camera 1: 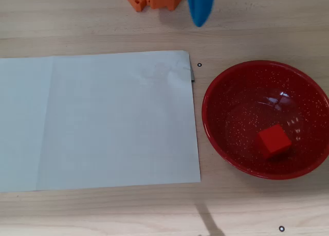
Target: Grasp the red cube and put it in the red bowl
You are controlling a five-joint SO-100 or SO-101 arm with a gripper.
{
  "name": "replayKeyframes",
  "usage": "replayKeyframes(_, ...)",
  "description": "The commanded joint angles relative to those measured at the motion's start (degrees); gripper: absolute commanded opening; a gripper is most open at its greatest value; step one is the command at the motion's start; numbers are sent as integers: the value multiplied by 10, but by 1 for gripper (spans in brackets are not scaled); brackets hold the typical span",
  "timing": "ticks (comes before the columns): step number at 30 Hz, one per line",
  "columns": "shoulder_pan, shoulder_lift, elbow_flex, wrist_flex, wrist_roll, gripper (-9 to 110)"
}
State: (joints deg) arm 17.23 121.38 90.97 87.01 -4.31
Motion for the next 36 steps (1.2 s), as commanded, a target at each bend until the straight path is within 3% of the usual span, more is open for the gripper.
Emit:
replayKeyframes(1, -40, 105, 28, -35, 9, 0)
replayKeyframes(9, -111, 318, 298, -166, 21, 0)
replayKeyframes(24, -158, 538, 715, -473, -24, 0)
replayKeyframes(33, -153, 636, 889, -548, -16, 0)
replayKeyframes(36, -154, 650, 889, -478, -33, 0)
